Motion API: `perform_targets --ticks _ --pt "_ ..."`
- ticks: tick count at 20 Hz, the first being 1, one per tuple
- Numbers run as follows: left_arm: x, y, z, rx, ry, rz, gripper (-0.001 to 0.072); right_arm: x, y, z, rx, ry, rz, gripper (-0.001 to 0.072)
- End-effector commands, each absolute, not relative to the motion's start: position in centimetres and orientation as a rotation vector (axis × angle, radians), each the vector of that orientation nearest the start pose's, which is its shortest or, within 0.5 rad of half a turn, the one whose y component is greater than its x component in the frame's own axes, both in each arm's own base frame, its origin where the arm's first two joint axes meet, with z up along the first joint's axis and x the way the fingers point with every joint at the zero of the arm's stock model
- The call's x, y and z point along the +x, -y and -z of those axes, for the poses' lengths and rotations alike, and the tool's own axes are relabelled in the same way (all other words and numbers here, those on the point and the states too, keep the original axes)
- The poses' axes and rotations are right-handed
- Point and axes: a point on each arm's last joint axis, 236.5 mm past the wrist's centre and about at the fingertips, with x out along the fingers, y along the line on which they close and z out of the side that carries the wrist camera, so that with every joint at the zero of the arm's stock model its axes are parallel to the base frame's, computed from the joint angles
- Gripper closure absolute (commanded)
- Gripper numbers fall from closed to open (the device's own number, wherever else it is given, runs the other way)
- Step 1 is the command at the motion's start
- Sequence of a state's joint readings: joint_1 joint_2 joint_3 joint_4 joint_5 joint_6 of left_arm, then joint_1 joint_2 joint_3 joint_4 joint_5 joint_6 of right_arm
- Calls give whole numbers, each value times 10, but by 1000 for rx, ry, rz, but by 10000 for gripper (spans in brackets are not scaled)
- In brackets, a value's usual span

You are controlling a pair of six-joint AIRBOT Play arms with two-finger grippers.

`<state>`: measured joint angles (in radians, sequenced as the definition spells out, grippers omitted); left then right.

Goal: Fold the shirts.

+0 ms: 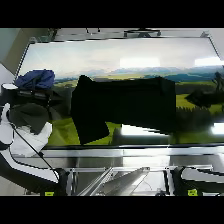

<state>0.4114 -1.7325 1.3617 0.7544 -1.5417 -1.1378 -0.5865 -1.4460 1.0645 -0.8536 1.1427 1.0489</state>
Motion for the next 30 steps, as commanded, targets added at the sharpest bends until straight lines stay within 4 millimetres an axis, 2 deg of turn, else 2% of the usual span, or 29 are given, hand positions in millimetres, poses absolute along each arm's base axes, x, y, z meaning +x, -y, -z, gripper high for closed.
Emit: perform_targets --ticks 1,2,3,8,9,13,14,15,16,18,19,20,22,23,26,30 --pt "354 8 69 -723 -1545 445 352 336 88 71 745 -1212 -96 386" --pt "353 12 77 -724 -1549 433 131 332 84 75 749 -1224 -104 386" --pt "357 13 84 -717 -1534 410 -13 331 80 76 751 -1233 -112 386" --pt "395 5 99 -642 -1404 310 3 334 79 77 729 -1223 -125 387" --pt "399 10 101 -633 -1397 320 3 335 80 77 727 -1217 -119 386" --pt "403 52 118 -683 -1402 473 3 334 78 76 731 -1221 -128 386" --pt "401 62 118 -699 -1422 528 39 333 76 76 734 -1228 -137 386" --pt "395 70 117 -693 -1463 586 159 331 73 75 738 -1237 -148 386" --pt "387 75 113 -691 -1505 638 215 328 72 75 736 -1247 -157 386" --pt "379 81 101 -704 -1558 730 254 324 70 76 734 -1267 -165 385" --pt "376 81 94 -705 -1574 765 472 324 70 77 737 -1268 -163 385" --pt "375 79 87 -708 -1580 788 632 324 70 77 737 -1268 -163 382" --pt "382 72 76 -708 -1567 791 677 324 69 78 739 -1272 -165 268" --pt "387 70 72 -699 -1555 790 706 323 68 81 740 -1279 -168 270" --pt "395 69 67 -683 -1533 785 706 320 55 96 773 -1340 -186 270" --pt "391 79 69 -648 -1558 801 706 299 12 123 800 -1493 -257 279"
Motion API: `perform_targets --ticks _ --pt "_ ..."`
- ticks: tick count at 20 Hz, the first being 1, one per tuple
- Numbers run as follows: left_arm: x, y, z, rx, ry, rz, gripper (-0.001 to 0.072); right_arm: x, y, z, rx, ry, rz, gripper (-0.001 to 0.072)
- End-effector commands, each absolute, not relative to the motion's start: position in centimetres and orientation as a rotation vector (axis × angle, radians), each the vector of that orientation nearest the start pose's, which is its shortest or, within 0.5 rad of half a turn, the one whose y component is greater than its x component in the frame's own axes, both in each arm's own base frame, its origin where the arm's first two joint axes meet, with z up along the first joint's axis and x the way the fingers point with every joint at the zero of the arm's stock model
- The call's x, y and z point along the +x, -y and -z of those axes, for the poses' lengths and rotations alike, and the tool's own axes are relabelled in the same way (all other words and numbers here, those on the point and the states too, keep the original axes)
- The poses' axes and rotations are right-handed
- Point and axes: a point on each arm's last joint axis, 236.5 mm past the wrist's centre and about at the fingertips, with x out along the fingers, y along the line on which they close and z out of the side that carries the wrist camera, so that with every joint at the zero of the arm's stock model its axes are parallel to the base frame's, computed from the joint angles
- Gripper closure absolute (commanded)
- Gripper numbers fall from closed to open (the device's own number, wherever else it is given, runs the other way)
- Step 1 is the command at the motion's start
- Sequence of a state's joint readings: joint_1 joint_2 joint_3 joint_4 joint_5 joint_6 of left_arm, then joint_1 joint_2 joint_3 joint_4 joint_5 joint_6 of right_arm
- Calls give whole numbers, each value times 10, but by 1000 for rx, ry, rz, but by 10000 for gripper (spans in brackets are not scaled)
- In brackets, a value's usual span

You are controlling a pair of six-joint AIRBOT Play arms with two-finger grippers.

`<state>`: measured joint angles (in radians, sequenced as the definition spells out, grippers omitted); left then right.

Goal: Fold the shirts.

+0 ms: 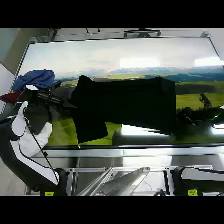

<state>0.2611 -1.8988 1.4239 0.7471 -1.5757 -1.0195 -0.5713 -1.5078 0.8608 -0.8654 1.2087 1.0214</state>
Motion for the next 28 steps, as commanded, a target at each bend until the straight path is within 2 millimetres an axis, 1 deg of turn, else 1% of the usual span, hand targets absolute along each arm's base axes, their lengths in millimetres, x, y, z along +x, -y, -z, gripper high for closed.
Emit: perform_targets --ticks 1,3,5,6,7,8,9,10,11,12,13,14,15,16,17,18,19,20,21,22,23,24,25,26,27,28 --pt "390 79 71 -640 -1567 798 706 293 4 126 804 -1517 -266 280" --pt "389 80 71 -636 -1571 800 706 283 -6 128 819 -1550 -281 280" --pt "388 80 70 -638 -1574 802 706 275 -13 124 830 -1581 -312 280" --pt "388 80 70 -639 -1575 802 706 273 -14 122 831 -1587 -325 303" --pt "388 80 70 -639 -1575 802 706 272 -14 121 820 -1582 -338 374" --pt "388 81 70 -639 -1574 802 706 274 -14 120 817 -1576 -337 375" --pt "388 81 70 -640 -1575 802 706 275 -14 119 813 -1567 -336 430" --pt "388 81 70 -641 -1574 802 706 278 -14 116 808 -1552 -347 570" --pt "389 82 69 -649 -1570 803 707 283 -16 112 817 -1526 -359 647" --pt "390 82 66 -650 -1563 801 708 289 -18 105 816 -1492 -374 686" --pt "391 82 60 -643 -1553 799 708 296 -18 96 811 -1452 -385 686" --pt "392 81 48 -625 -1533 796 709 307 -18 80 805 -1397 -396 687" --pt "393 81 32 -600 -1499 798 709 321 -19 57 792 -1325 -428 687" --pt "394 81 10 -562 -1451 799 708 335 -22 25 770 -1236 -469 687" --pt "395 85 -21 -532 -1377 819 706 352 -22 -21 723 -1109 -507 687" --pt "394 96 -61 -519 -1269 880 705 365 -22 -64 668 -990 -527 687" --pt "389 111 -115 -509 -1115 978 704 376 -24 -129 579 -823 -552 687" --pt "380 125 -173 -500 -943 1069 704 378 -27 -189 484 -674 -560 687" --pt "364 136 -234 -483 -755 1149 703 374 -28 -251 377 -519 -540 687" --pt "341 142 -300 -445 -556 1209 699 361 -29 -319 251 -349 -495 687" --pt "315 142 -356 -391 -384 1229 684 340 -31 -384 137 -181 -440 687" --pt "285 141 -413 -322 -211 1217 683 314 -34 -439 44 -36 -389 688" --pt "253 139 -458 -232 -66 1172 682 285 -38 -486 -38 96 -326 687" --pt "229 137 -488 -147 38 1101 681 261 -39 -518 -106 187 -258 687" --pt "212 133 -513 -76 121 990 680 242 -36 -538 -171 246 -184 687" --pt "208 126 -529 -46 162 863 679 231 -32 -549 -215 276 -125 687"
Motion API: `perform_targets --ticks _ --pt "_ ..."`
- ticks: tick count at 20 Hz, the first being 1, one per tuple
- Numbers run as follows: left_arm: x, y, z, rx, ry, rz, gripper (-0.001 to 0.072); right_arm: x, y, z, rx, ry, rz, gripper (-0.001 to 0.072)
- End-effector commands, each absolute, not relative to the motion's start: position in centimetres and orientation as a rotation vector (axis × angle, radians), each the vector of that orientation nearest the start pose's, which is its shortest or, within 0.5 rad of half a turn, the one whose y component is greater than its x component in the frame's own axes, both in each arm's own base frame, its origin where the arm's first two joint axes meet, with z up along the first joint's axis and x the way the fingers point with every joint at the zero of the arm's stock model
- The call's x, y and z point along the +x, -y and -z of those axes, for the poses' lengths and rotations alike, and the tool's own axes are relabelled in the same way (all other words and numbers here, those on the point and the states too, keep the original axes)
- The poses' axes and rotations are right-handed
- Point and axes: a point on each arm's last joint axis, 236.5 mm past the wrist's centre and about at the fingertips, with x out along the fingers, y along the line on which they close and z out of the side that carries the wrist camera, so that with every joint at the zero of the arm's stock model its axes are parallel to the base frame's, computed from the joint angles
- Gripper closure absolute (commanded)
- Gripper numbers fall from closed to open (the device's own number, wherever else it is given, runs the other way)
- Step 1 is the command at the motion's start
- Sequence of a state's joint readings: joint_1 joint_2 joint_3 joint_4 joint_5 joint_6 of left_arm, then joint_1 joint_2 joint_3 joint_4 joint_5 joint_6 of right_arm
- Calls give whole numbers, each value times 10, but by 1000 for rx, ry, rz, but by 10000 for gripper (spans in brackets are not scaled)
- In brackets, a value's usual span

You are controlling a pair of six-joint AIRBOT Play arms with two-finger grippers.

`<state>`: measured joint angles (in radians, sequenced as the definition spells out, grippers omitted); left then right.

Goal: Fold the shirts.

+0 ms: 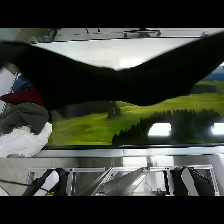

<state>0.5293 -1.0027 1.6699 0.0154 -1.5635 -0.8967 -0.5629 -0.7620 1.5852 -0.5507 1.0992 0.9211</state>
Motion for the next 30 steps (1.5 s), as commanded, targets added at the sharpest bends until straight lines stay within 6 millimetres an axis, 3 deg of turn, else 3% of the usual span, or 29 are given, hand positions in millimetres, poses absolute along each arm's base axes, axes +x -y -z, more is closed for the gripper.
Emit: perform_targets --ticks 1,2,4,6,7,9,12,15,19,22,25,28,30 --pt "209 114 -538 -35 183 737 679 226 -28 -551 -240 282 -85 687" --pt "213 102 -539 -35 179 645 679 229 -25 -548 -245 265 -79 687" --pt "228 69 -527 -97 129 521 678 252 -18 -526 -214 178 -121 688" --pt "242 46 -509 -194 92 539 678 283 -16 -496 -110 65 -228 688" --pt "248 46 -493 -248 43 609 678 298 -23 -478 -56 -1 -324 688" --pt "265 63 -453 -341 -89 800 678 320 -41 -444 33 -117 -506 689" --pt "308 89 -386 -409 -314 923 687 353 -49 -409 69 -224 -581 689" --pt "323 132 -368 -448 -390 1078 687 360 -49 -397 72 -265 -576 689" --pt "307 153 -396 -373 -373 1167 688 333 -49 -408 -11 -254 -499 689" --pt "267 150 -442 -247 -263 1121 685 298 -49 -434 -103 -181 -397 689" --pt "229 135 -480 -127 -144 934 681 267 -39 -460 -172 -91 -256 688" --pt "223 107 -483 -75 -133 688 680 253 -40 -464 -205 -78 -227 688" --pt "234 89 -476 -105 -157 649 681 271 -41 -443 -133 -162 -283 688"
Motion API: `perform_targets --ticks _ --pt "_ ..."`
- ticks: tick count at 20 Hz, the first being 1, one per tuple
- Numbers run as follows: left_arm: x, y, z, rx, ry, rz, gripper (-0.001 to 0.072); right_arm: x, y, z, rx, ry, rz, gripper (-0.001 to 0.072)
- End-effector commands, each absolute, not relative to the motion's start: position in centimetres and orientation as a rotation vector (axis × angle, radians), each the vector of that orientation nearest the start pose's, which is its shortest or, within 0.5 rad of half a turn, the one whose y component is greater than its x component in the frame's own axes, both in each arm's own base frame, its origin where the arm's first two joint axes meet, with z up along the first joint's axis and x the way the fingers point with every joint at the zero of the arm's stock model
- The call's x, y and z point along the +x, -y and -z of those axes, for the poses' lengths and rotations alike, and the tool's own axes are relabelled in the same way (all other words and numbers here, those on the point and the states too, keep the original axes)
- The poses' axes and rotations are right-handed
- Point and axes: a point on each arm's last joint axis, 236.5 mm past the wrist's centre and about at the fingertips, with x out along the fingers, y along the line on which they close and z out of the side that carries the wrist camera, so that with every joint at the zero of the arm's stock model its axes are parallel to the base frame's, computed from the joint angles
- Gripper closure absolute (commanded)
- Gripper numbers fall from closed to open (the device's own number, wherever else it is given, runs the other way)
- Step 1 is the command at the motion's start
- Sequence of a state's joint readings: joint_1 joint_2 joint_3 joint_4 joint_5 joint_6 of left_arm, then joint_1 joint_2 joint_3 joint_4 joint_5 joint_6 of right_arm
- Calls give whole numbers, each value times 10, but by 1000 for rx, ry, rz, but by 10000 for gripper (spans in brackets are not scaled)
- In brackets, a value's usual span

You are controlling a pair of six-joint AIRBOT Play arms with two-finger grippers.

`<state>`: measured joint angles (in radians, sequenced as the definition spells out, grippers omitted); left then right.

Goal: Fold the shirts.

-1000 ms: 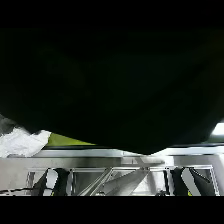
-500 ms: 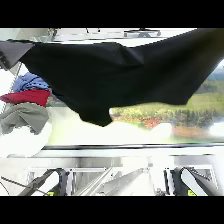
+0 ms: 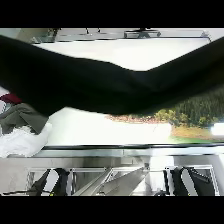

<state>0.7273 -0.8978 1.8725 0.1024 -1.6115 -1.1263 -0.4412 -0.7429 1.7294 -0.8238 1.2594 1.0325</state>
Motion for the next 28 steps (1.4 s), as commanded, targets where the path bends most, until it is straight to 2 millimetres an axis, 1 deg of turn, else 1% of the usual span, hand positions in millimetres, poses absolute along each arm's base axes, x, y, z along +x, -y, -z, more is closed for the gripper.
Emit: perform_targets --ticks 1,2,3,4,5,6,8,9,10,12,14,15,16,17,18,19,20,21,22,24,26,28 --pt "243 82 -469 -148 -173 673 681 286 -45 -424 -80 -224 -348 688" --pt "259 75 -451 -202 -232 711 680 304 -49 -401 -21 -291 -416 688" --pt "280 71 -422 -255 -328 745 680 326 -51 -373 30 -358 -474 688" --pt "304 68 -385 -293 -443 748 680 351 -48 -340 81 -434 -490 689" --pt "331 67 -340 -309 -567 733 680 373 -41 -306 123 -507 -484 689" --pt "359 68 -289 -316 -696 703 680 395 -36 -267 173 -584 -477 689" --pt "416 75 -198 -331 -868 651 680 435 -20 -193 274 -706 -445 689" --pt "445 79 -158 -358 -920 634 680 451 -12 -157 316 -760 -429 689" --pt "468 83 -123 -398 -961 623 680 466 -8 -120 358 -822 -421 689" --pt "502 93 -58 -442 -1065 638 686 491 2 -55 434 -906 -386 689" --pt "526 103 -8 -457 -1133 662 689 514 7 -6 491 -921 -353 689" --pt "539 109 8 -454 -1139 669 696 526 13 13 508 -915 -320 690" --pt "551 114 17 -446 -1128 669 696 537 16 24 515 -905 -296 689" --pt "565 115 20 -438 -1098 657 697 549 18 30 510 -890 -279 689" --pt "576 115 19 -430 -1066 648 696 560 18 32 501 -874 -278 689" --pt "584 114 15 -427 -1049 642 696 573 16 29 487 -857 -288 689" --pt "586 112 12 -423 -1047 636 696 583 12 25 470 -843 -305 689" --pt "588 106 10 -410 -1043 624 697 590 12 21 450 -836 -315 690" --pt "588 101 10 -390 -1048 603 696 592 13 19 433 -845 -326 689" --pt "582 85 14 -346 -1087 551 696 583 26 27 360 -917 -300 690" --pt "569 82 19 -326 -1140 547 696 556 37 41 254 -1044 -311 689" --pt "552 74 32 -281 -1208 519 697 534 41 55 196 -1148 -328 689"
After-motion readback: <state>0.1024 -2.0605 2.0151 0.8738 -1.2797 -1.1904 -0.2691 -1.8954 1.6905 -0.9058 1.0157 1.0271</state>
